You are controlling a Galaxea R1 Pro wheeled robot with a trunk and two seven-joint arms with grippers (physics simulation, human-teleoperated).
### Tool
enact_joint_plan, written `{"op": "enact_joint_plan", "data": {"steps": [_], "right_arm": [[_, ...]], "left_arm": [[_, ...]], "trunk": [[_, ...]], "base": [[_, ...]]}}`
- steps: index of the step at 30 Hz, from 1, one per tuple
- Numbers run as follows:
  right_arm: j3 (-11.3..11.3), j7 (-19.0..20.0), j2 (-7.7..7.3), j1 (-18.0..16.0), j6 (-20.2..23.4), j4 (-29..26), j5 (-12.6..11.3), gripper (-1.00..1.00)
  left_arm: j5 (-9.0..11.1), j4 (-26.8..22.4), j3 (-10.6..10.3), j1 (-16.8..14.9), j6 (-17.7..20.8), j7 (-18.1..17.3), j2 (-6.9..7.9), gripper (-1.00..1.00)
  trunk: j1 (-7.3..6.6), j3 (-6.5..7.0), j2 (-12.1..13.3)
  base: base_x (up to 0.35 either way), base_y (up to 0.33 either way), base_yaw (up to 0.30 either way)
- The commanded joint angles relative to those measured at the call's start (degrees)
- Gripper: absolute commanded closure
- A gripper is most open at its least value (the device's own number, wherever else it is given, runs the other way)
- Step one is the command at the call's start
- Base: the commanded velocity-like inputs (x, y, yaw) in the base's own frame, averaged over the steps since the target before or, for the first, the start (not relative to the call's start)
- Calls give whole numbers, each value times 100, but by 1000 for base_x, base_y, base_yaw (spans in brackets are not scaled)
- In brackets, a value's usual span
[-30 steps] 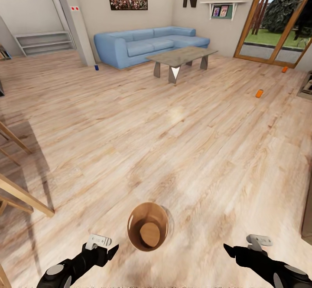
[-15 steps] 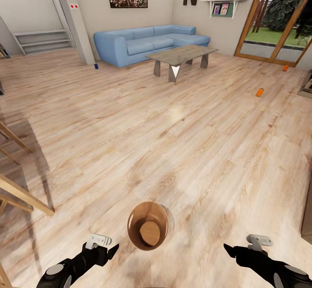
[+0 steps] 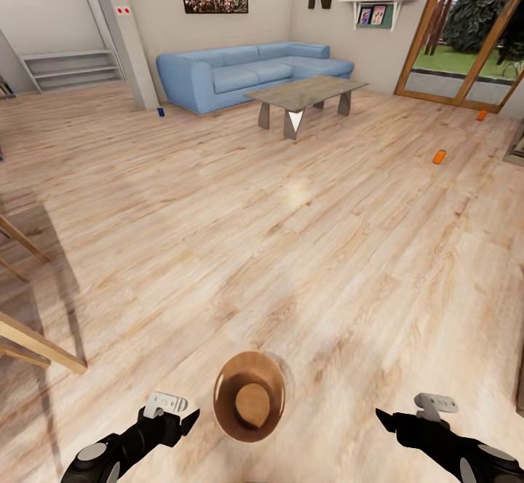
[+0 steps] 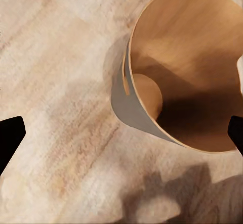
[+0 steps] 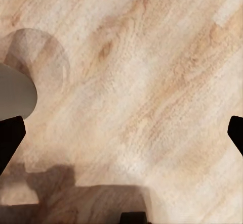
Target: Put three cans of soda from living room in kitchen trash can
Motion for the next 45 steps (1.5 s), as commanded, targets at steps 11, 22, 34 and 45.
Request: {"op": "enact_joint_plan", "data": {"steps": [11,22,34,45], "right_arm": [[0,0,0,0,0,0,0,-100],[0,0,0,0,0,0,0,-100],[0,8,0,0,0,0,0,-100],[-91,18,56,13,38,-9,0,-100]], "left_arm": [[-21,26,-9,0,-11,5,0,-100],[-7,26,-3,0,-17,0,-7,-100],[-31,26,-1,0,-15,-449,38,-100],[-34,-20,24,0,-52,-721,148,-100]], "trunk": [[0,0,0],[0,0,0],[0,0,0],[0,0,0]], "base": [[115,0,0],[35,0,0],[145,0,0],[4,0,0]]}}
